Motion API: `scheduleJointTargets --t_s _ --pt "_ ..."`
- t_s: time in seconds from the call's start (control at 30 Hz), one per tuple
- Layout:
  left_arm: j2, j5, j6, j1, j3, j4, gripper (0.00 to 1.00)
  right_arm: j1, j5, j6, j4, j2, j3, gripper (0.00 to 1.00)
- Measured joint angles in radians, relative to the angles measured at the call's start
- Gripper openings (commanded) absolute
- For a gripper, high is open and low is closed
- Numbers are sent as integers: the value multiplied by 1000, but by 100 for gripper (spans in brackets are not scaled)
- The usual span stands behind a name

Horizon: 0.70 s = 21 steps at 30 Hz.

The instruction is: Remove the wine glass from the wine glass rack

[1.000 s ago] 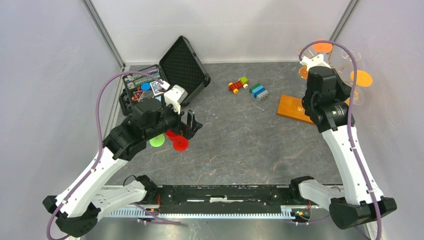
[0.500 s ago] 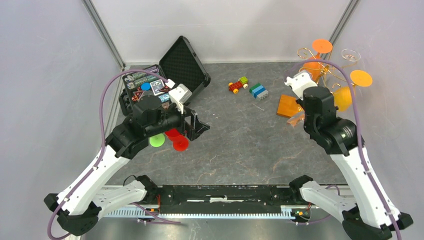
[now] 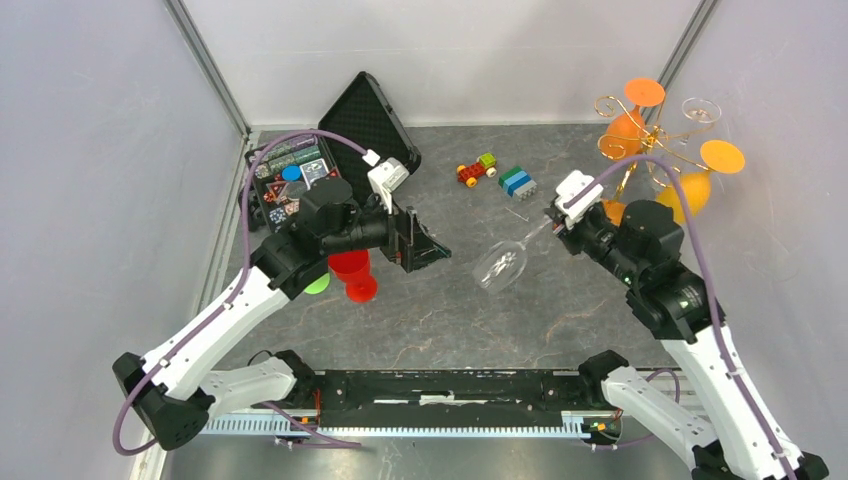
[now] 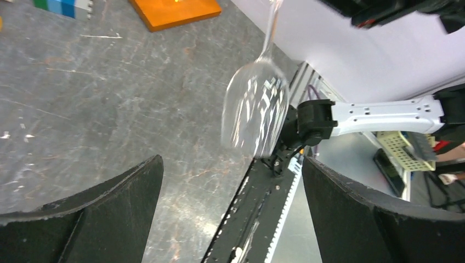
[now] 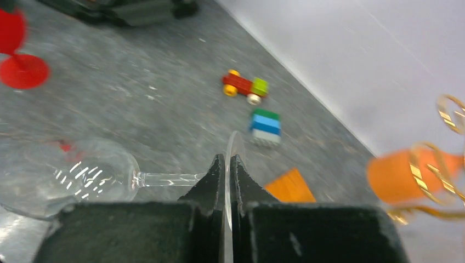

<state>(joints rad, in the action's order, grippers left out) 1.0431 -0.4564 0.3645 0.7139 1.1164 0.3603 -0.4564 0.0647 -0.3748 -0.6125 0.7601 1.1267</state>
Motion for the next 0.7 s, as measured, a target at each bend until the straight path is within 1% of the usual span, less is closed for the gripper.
scheduleJointTargets --t_s 0.1,0.2,0.33,0.4,0.5,0.6,0.7 --pt "29 -35 57 0 -11 -46 100 0 153 28 126 -13 -94 0" --pt "59 -55 114 0 -14 -100 99 0 270 48 229 -14 -167 0" --pt "114 -73 187 0 -14 -167 92 -2 402 79 397 -30 -262 0" --pt "148 -71 217 0 -14 -184 88 -4 460 107 490 -43 -309 0" --pt "196 -72 258 0 -14 -200 84 -10 530 159 634 -54 -372 0" --pt "231 -87 289 0 -14 -219 80 -16 575 196 738 -48 -405 0" --pt "249 -116 320 0 -14 -243 70 -26 599 223 818 -27 -423 0"
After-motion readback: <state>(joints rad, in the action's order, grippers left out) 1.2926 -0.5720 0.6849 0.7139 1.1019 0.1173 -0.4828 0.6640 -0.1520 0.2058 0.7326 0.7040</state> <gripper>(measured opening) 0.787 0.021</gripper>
